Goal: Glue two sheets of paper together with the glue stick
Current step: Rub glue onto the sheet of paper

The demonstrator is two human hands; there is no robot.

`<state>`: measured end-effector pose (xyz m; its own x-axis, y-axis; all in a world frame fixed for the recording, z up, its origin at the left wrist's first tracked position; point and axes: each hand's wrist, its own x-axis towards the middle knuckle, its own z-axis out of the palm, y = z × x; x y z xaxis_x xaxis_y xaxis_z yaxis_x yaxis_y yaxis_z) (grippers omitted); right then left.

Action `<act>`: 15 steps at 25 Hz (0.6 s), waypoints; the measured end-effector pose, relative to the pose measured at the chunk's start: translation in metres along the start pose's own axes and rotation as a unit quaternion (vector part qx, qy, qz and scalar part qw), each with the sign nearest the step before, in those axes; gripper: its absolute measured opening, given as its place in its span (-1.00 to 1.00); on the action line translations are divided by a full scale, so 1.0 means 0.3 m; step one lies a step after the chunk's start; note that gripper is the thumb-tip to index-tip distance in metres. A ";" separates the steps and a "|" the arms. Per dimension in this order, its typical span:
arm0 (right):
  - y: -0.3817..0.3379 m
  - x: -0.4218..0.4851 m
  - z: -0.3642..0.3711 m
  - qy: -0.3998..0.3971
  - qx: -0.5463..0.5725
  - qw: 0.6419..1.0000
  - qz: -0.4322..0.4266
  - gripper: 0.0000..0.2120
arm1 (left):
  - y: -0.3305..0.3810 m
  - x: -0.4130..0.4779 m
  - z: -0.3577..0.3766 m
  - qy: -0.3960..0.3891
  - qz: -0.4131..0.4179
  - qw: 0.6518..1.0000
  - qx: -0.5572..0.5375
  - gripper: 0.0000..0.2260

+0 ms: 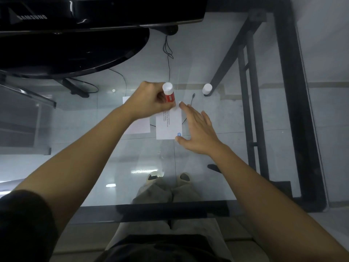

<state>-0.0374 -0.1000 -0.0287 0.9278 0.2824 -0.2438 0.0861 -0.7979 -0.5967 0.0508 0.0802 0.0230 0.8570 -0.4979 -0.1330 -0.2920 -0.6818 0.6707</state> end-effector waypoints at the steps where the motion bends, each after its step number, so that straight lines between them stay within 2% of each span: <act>1: -0.003 0.000 0.000 0.000 0.001 1.000 0.002 -0.13 | 0.000 0.013 -0.007 0.012 -0.004 1.000 0.007 -0.76; 4: -0.007 -0.006 0.001 0.008 -0.025 1.000 0.013 -0.08 | 0.011 -0.023 -0.008 0.015 -0.004 1.000 -0.013 -0.77; 7: -0.004 -0.018 0.005 0.008 -0.054 0.997 0.054 -0.03 | 0.035 -0.124 0.021 -0.014 0.012 0.998 -0.060 -0.78; 12: -0.007 -0.039 0.019 0.010 -0.093 0.988 0.125 0.00 | 0.045 -0.141 0.059 -0.075 0.023 0.996 -0.032 -0.80; 15: -0.011 -0.041 0.023 0.007 -0.080 0.986 0.143 0.02 | 0.024 -0.048 0.021 -0.062 0.007 0.998 -0.017 -0.80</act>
<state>-0.0516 -0.0972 -0.0288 0.9271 0.0271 -0.3737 -0.1249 -0.9180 -0.3763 0.0335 0.0790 0.0253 0.7928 -0.5717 -0.2111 -0.2880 -0.6567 0.6969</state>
